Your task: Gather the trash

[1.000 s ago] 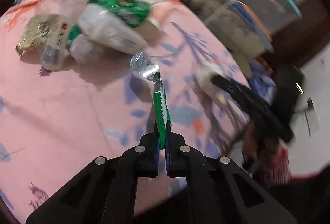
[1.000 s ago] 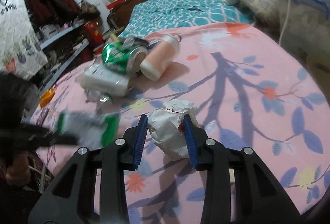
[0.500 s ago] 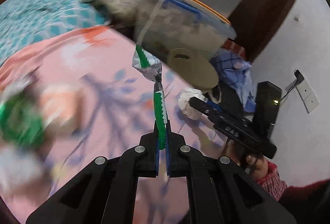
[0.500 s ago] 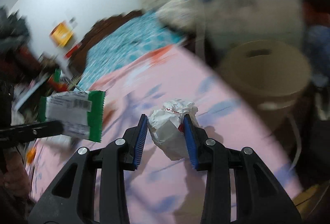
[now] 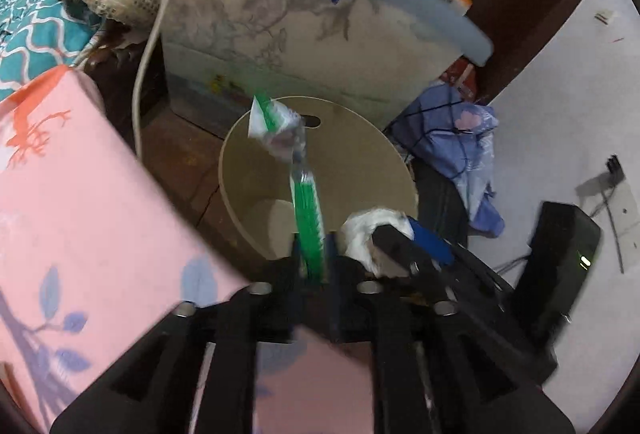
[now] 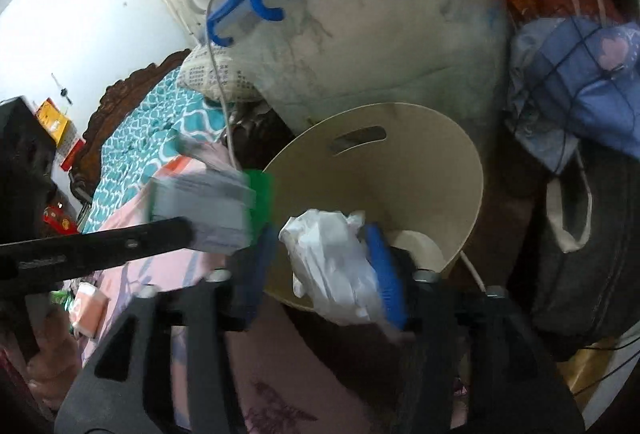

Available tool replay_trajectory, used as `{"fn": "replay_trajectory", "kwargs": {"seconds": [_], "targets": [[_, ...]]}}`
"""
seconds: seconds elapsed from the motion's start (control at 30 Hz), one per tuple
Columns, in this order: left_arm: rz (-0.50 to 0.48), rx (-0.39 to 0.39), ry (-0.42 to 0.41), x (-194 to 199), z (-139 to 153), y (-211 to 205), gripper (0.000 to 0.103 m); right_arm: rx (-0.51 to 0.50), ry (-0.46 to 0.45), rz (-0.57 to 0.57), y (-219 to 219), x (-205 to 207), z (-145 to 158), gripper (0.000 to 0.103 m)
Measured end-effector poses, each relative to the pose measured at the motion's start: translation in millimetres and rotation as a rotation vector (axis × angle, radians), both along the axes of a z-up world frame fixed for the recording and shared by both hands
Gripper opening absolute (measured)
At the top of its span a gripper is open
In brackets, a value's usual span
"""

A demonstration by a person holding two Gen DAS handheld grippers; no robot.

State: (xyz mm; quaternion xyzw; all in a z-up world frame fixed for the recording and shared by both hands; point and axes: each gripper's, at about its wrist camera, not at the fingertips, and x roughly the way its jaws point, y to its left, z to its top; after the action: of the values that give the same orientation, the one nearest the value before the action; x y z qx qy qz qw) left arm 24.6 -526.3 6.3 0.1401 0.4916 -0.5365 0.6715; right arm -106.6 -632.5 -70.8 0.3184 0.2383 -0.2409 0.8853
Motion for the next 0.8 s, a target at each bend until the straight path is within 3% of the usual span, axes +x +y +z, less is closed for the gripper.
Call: {"fn": "replay_trajectory", "kwargs": {"seconds": [0.03,0.07,0.2,0.37,0.57,0.8], "targets": [[0.004,0.023,-0.011,-1.0,-5.2,-7.3,0.051,0.0,-0.003,-0.013,-2.7,1.8,0.0,0.066],[0.012,0.04,-0.022,-1.8,-8.0,-13.5,0.067,0.003,-0.008,-0.027,-3.8,-1.3,0.9,0.067],[0.034,0.036,-0.069,-5.3,-1.8,-0.7,0.066,0.005,-0.062,-0.065,-2.8,-19.2,6.6,0.068],[0.072,-0.053,-0.152,-8.0,29.7,71.1,0.066,0.029,-0.141,-0.023,18.7,-25.9,18.9,0.068],[0.217,-0.144,-0.162,6.7,56.4,204.1,0.066,0.089,-0.186,0.156,71.6,11.8,26.3,0.068],[0.429,-0.156,-0.167,14.8,60.9,365.3,0.066,0.122,-0.155,0.405,168.9,71.7,25.2,0.068]]}}
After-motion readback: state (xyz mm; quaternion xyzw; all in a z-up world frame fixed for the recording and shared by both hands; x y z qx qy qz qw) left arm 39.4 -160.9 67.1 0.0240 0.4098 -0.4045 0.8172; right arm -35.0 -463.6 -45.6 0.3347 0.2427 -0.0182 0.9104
